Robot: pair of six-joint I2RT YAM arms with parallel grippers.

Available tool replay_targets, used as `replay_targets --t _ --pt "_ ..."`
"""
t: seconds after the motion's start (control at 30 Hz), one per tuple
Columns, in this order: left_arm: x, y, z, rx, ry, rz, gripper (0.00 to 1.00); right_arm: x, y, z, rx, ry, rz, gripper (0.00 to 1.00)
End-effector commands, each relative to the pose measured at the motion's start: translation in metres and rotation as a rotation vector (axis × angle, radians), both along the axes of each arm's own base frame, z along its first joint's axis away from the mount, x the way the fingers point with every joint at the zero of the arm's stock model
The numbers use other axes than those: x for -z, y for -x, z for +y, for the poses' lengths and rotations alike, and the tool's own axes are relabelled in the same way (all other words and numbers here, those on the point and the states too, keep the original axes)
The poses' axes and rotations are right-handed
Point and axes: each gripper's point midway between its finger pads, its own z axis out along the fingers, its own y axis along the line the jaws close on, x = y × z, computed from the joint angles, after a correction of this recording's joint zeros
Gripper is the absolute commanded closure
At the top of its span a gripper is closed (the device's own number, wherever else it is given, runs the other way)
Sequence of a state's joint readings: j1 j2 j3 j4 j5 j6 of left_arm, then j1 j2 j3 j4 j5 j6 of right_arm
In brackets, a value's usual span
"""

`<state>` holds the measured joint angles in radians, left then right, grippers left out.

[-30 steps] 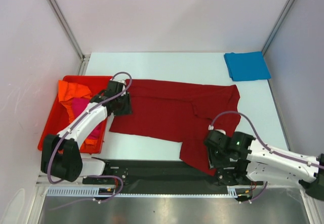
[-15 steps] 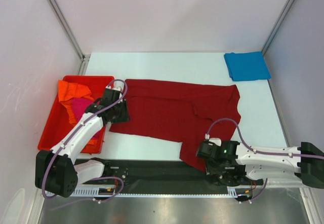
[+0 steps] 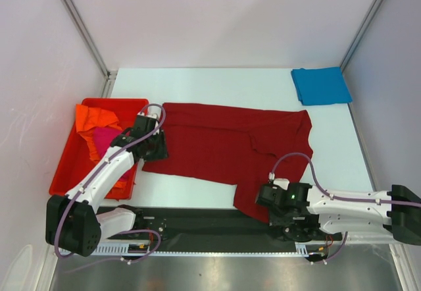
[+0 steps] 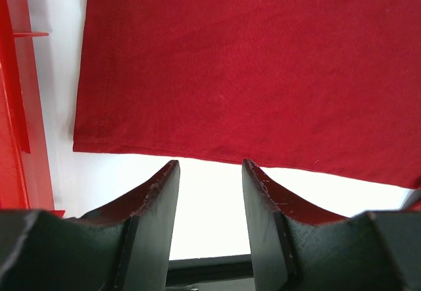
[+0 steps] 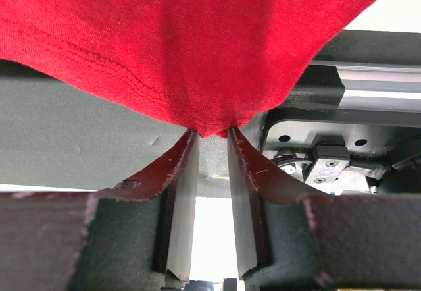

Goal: Fold and stack the t-shirts
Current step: Fold the tshirt

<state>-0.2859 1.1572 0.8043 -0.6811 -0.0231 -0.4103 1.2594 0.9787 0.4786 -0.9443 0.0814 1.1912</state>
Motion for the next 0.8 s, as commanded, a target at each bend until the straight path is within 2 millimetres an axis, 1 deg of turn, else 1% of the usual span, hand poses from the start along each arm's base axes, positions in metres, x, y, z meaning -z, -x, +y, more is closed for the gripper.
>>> replay_targets --t 0.0,0.23,0.43,0.67,0.77 --pt "-0.018 -0.007 -0.002 0.000 0.007 -0.059 0.52 -0.003 -0.007 -0.002 0.049 0.010 -0.044 0.72" --pt "-0.019 -0.009 -0.003 0.001 0.009 -0.061 0.52 -0.016 -0.015 -0.003 0.125 -0.013 -0.107 0.68" --pt "-0.020 -0.014 -0.005 0.010 0.010 -0.063 0.52 -0.015 -0.014 -0.006 0.155 0.010 -0.102 0.65" --pt "-0.019 -0.017 -0.005 0.019 0.002 -0.057 0.52 -0.008 -0.007 -0.012 0.197 0.055 -0.064 0.66" --pt "-0.019 -0.018 -0.005 0.022 -0.004 -0.057 0.52 -0.001 -0.004 -0.012 0.210 0.053 -0.048 0.65"
